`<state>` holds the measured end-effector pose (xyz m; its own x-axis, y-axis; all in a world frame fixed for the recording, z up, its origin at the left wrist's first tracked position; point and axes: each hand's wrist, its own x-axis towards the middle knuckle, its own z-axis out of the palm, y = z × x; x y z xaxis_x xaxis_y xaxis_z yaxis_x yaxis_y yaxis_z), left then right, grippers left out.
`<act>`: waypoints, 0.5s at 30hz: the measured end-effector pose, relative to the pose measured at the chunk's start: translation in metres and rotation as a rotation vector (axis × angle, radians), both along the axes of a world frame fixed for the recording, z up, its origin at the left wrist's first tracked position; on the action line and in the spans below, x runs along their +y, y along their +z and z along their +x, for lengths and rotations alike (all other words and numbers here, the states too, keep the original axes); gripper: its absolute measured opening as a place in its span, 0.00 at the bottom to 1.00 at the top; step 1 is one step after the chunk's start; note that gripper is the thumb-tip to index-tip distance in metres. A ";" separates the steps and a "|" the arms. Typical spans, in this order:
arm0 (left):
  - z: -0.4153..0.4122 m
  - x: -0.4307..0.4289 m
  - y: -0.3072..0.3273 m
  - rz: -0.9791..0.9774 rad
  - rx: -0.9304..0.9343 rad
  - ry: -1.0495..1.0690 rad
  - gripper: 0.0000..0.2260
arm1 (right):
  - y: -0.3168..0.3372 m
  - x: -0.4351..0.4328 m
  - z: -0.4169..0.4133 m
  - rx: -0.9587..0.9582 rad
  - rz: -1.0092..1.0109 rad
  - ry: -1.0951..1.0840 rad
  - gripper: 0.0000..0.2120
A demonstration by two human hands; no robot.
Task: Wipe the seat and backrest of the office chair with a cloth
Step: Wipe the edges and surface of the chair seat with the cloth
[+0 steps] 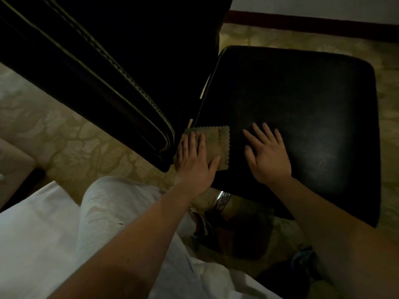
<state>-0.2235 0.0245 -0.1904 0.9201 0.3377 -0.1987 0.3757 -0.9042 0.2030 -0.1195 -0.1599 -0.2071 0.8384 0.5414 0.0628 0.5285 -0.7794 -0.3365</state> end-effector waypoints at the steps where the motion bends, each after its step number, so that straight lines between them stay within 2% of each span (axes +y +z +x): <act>1: 0.001 0.004 0.000 0.003 0.004 -0.024 0.36 | 0.000 0.001 0.000 0.001 0.001 -0.011 0.28; 4: -0.001 0.007 -0.002 -0.017 -0.021 -0.017 0.35 | -0.001 0.005 -0.002 -0.002 0.004 -0.035 0.28; 8: -0.022 -0.017 -0.011 -0.009 -0.125 0.120 0.36 | -0.002 0.005 -0.001 -0.001 -0.007 -0.035 0.28; 12: -0.025 -0.025 -0.012 -0.040 -0.091 0.137 0.38 | -0.001 -0.002 0.001 0.001 -0.018 0.011 0.28; 15: -0.018 -0.021 -0.008 -0.032 -0.078 0.100 0.35 | -0.002 -0.007 0.002 -0.001 -0.031 0.035 0.29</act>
